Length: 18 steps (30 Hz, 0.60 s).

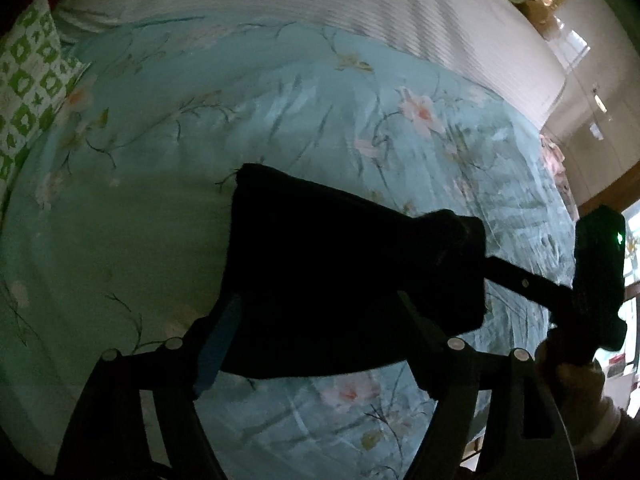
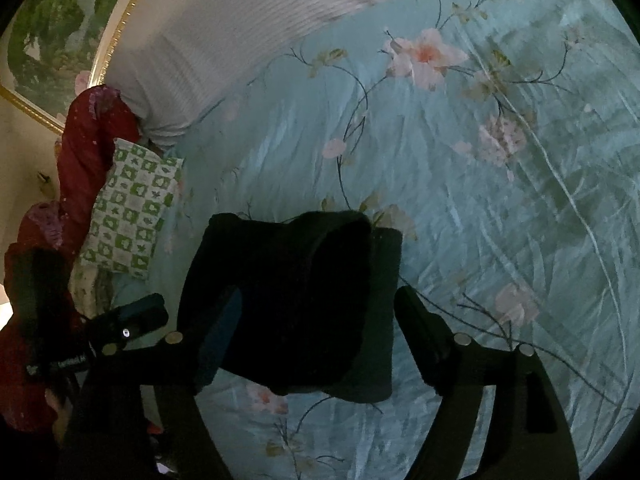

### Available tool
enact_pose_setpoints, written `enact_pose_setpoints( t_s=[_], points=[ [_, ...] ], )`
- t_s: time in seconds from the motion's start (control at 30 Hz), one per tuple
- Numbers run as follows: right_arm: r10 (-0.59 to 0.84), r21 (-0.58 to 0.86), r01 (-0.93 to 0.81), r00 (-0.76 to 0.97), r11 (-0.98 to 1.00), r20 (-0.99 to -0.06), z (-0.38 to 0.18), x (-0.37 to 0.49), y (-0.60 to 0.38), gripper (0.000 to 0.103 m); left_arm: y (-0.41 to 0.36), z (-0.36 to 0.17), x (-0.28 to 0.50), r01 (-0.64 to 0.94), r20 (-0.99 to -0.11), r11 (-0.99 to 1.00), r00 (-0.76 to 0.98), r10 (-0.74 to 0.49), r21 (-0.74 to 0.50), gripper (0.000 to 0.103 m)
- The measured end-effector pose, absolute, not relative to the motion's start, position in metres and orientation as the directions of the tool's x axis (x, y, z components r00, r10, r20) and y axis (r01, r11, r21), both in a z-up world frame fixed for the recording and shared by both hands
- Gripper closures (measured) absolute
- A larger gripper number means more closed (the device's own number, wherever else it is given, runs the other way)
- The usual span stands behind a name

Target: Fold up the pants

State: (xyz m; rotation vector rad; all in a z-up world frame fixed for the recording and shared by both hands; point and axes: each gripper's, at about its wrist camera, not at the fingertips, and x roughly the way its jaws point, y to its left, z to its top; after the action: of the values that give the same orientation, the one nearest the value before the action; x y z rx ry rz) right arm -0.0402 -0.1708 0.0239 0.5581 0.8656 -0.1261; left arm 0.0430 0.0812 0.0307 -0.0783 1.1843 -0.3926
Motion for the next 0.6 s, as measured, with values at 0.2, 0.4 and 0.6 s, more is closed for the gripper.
enact_pose_setpoints(
  t_s=[0.2, 0.4, 0.6],
  points=[
    [0.116, 0.414, 0.338, 0.64, 0.845, -0.76, 0.016, -0.039, -0.166, 0.022, 0.09, 0.016, 0.062, 0.228, -0.895, 0.929, 0.28, -0.348, -0.29, 0.026],
    [0.112, 0.42, 0.373, 0.623, 0.828, -0.774, 0.003, -0.04, -0.17, 0.022, 0.093, 0.005, 0.072, 0.208, -0.904, 0.933, 0.257, -0.341, -0.293, 0.026],
    [0.106, 0.428, 0.406, 0.615, 0.807, -0.782, -0.007, -0.043, -0.174, 0.022, 0.097, -0.005, 0.079, 0.192, -0.913, 0.936, 0.233, -0.335, -0.295, 0.025]
  ],
)
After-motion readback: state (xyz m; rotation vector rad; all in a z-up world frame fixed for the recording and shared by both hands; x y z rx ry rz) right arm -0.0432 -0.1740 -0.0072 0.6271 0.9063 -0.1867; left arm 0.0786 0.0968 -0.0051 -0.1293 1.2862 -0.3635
